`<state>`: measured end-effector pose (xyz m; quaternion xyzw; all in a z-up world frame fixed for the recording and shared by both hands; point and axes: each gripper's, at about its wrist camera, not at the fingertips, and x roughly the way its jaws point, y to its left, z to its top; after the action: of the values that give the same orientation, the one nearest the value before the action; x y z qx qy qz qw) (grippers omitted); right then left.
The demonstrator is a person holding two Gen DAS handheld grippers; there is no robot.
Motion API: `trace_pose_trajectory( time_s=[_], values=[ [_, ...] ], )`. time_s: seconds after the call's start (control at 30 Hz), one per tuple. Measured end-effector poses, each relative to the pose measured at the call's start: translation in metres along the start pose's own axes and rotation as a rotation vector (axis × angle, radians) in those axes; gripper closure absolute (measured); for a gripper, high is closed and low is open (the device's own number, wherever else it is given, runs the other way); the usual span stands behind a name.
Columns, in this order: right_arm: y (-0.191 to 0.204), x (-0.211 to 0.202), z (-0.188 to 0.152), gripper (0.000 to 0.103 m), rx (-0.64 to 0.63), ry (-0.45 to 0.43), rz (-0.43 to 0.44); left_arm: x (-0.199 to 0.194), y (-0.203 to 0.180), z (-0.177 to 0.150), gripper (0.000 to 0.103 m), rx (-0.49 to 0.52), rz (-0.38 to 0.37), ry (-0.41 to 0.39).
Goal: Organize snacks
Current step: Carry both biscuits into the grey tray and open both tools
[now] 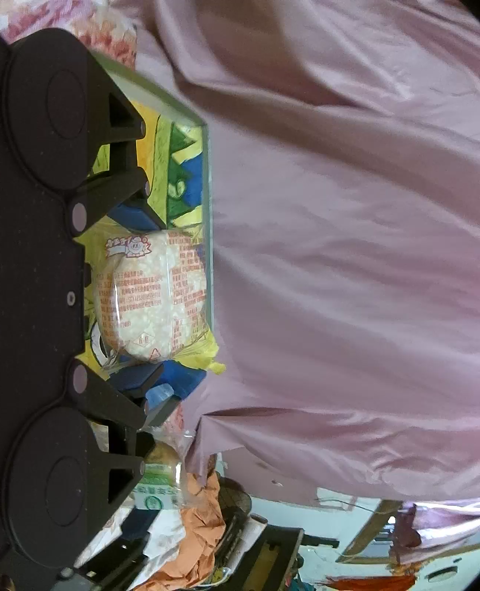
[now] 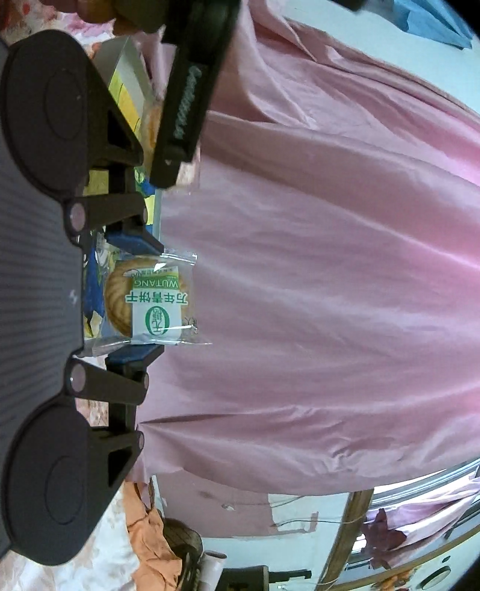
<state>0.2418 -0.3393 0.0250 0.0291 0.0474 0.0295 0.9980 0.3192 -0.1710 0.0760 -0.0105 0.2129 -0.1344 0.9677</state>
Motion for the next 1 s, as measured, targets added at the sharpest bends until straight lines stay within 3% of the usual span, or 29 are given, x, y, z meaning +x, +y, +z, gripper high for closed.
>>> trace_pose_trajectory(
  time_s=[0.23, 0.5, 0.7, 0.87, 1.0],
  values=[
    [-0.005, 0.030, -0.020, 0.048, 0.027, 0.086, 0.022, 0.038, 0.010, -0.005, 0.029, -0.069, 0.011, 0.086],
    [-0.003, 0.036, -0.025, 0.045, 0.016, 0.118, 0.019, 0.054, 0.019, -0.016, 0.025, -0.162, 0.025, 0.168],
    [0.001, 0.034, -0.020, 0.022, -0.003, 0.113, 0.002, 0.044, 0.027, -0.017, 0.005, -0.251, 0.037, 0.168],
    [0.004, 0.022, -0.011, 0.006, -0.011, 0.099, -0.028, 0.018, 0.034, -0.011, 0.001, -0.292, 0.039, 0.121],
    [0.007, 0.005, 0.002, 0.000, 0.019, 0.071, -0.050, -0.010, 0.042, -0.005, 0.001, -0.312, 0.056, 0.081]
  ],
)
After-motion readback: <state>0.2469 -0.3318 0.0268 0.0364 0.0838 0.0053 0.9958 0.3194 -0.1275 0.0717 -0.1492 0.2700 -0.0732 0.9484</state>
